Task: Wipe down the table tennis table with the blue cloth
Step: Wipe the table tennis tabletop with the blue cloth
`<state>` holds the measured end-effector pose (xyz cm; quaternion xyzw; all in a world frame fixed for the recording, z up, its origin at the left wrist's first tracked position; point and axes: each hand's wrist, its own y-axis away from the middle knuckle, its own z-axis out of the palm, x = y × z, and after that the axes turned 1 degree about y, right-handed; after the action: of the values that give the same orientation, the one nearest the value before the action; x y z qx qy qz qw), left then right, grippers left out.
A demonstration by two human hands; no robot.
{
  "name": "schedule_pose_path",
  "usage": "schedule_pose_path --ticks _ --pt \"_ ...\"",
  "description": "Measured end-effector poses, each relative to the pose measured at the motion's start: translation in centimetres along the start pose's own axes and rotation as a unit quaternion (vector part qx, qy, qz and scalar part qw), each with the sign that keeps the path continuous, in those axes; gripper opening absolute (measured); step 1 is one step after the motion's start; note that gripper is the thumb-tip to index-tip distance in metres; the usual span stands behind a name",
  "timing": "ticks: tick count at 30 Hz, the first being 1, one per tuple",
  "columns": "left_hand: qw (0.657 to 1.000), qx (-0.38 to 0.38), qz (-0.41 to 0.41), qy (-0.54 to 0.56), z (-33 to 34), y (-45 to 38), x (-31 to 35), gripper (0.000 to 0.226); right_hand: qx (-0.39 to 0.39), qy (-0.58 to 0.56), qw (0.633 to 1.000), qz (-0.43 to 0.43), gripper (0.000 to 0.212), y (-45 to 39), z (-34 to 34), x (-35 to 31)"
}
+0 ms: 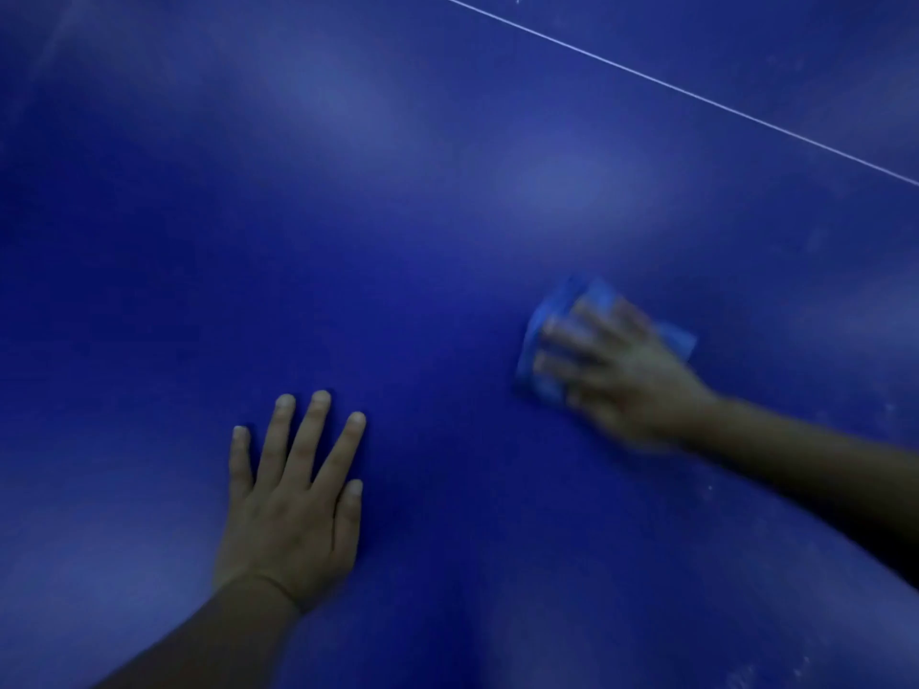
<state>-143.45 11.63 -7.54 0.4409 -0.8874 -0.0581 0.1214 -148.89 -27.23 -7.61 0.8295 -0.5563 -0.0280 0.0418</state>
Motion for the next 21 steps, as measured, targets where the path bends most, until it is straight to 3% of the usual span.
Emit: schedule_pose_path --ticks 3,5,7,9,11,12,14,15,17,19,21 --pt "1.000 0.001 -0.002 0.005 -0.1 0.0 0.2 0.059 0.042 -0.031 0.947 0.318 0.049 -5.3 -1.6 6.8" --pt "1.000 -0.001 -0.001 0.007 -0.1 0.1 0.3 0.059 0.040 -0.039 0.918 0.394 0.051 -8.3 -2.1 6.7" --pt "1.000 0.004 0.000 0.009 -0.1 0.0 0.2 0.059 0.022 -0.008 0.955 0.297 0.055 -9.7 -1.7 3.3" --pt "1.000 0.004 0.001 0.013 0.0 0.1 0.3 0.059 0.010 -0.010 0.995 0.097 0.052 -7.1 -0.8 -2.6" --pt "1.000 0.010 -0.002 0.018 0.0 0.0 0.3 0.059 -0.015 -0.028 0.995 -0.093 0.049 -0.8 0.3 -8.6" --pt "1.000 0.009 -0.001 0.017 0.0 0.1 0.2 0.059 -0.031 -0.037 0.988 -0.148 0.049 2.4 0.5 -9.6" --pt "1.000 0.008 0.000 0.018 0.1 0.1 0.1 0.059 -0.049 -0.028 0.984 -0.168 0.050 6.1 0.2 -7.2" --pt "1.000 0.008 -0.001 0.018 0.1 0.1 0.1 0.059 -0.036 -0.009 0.992 -0.124 0.049 6.4 0.2 -4.5" --pt "1.000 0.004 -0.001 0.015 0.2 0.1 0.0 0.059 0.012 0.009 0.997 0.078 0.048 5.5 -0.1 1.5" --pt "1.000 0.000 -0.003 0.013 0.2 0.1 0.0 0.059 0.025 0.005 0.946 0.324 0.046 4.2 -1.1 6.2" --pt "1.000 0.001 -0.005 0.009 0.3 0.1 0.0 0.059 0.021 -0.009 0.886 0.463 0.048 3.7 -1.2 5.5"
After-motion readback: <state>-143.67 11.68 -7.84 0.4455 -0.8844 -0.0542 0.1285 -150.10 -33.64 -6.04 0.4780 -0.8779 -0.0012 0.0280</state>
